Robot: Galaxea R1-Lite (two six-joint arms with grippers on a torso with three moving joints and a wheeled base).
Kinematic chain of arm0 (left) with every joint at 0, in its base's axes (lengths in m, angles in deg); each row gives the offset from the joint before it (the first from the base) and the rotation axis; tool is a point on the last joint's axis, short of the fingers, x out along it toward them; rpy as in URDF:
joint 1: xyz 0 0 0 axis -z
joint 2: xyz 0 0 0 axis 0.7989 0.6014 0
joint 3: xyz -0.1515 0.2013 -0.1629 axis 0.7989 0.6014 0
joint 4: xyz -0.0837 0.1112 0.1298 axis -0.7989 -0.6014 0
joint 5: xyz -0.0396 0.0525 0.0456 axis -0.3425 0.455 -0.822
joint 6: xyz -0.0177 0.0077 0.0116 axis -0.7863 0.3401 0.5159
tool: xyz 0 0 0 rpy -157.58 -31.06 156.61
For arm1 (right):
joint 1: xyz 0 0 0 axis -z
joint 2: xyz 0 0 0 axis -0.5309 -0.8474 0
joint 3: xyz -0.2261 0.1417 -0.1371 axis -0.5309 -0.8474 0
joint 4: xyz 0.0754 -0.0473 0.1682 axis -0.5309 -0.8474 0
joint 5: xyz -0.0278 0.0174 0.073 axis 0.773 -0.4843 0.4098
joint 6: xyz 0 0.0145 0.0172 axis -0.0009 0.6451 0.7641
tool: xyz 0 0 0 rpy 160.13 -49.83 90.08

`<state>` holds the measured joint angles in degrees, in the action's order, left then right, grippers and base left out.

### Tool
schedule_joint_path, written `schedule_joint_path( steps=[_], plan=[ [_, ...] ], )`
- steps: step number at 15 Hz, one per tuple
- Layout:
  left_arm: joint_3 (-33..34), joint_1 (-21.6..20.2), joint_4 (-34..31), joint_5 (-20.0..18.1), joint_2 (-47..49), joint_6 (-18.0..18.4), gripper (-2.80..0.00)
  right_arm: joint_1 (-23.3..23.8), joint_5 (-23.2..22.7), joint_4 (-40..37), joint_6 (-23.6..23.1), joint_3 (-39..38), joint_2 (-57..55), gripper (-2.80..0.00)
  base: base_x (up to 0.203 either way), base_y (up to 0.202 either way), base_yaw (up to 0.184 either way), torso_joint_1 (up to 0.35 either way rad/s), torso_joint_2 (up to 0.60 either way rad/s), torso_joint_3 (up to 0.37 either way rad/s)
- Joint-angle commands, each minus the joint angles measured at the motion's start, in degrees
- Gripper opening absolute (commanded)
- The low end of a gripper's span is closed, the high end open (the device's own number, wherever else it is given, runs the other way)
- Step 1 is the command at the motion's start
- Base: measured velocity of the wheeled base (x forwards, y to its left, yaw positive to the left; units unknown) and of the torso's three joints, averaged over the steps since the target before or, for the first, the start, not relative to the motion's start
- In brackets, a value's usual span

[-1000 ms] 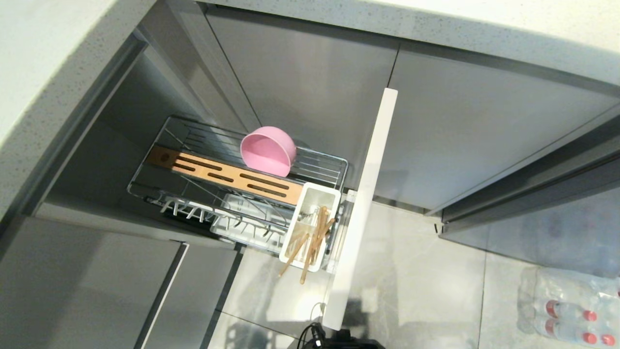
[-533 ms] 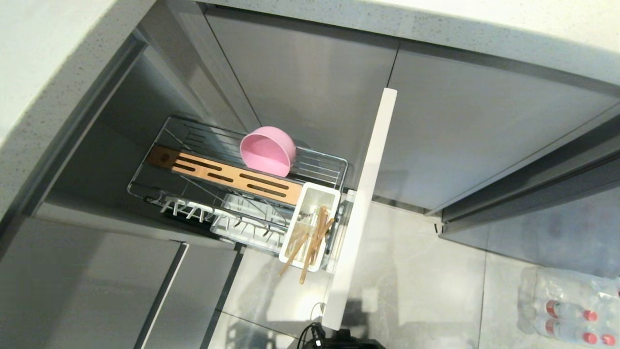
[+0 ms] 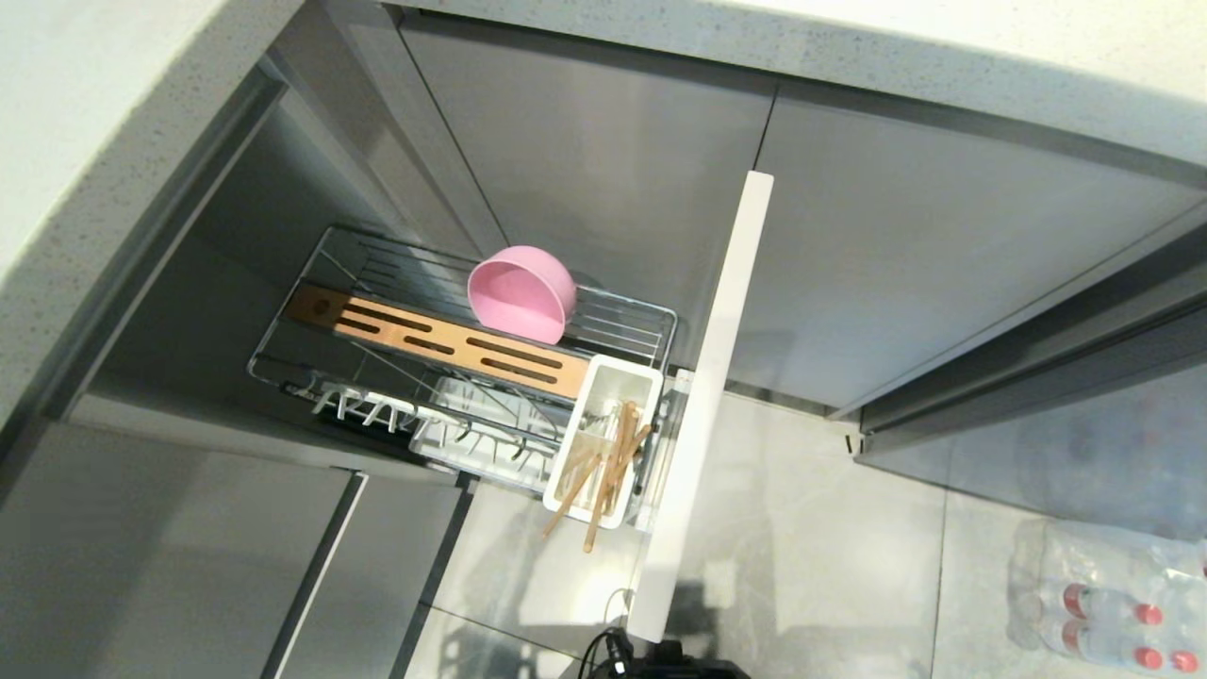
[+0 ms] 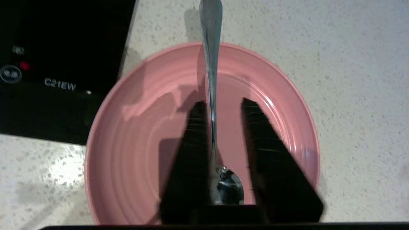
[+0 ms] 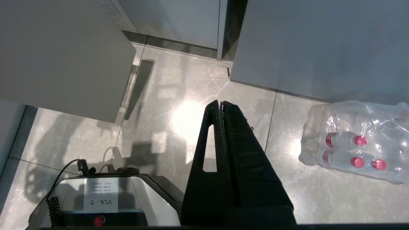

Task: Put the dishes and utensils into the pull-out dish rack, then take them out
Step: Pick up the spoon and place it in the cupboard

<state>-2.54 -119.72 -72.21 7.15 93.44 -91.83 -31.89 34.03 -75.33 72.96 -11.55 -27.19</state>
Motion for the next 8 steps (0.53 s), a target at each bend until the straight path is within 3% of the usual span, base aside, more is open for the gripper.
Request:
schedule_joint_path(
  steps=[1,8],
  plan=[
    [0.2,-0.1,-0.1,0.1,0.7,0.6,0.00,0.0,0.0,0.1,0.0,0.0,0.0,-2.80,0.000,0.000,0.000,0.000,0.00,0.000],
    [1.5,0.3,1.7,-0.3,5.0,2.2,0.00,0.0,0.0,0.0,0.0,0.0,0.0,-2.80,0.000,0.000,0.000,0.000,0.00,0.000]
  ],
)
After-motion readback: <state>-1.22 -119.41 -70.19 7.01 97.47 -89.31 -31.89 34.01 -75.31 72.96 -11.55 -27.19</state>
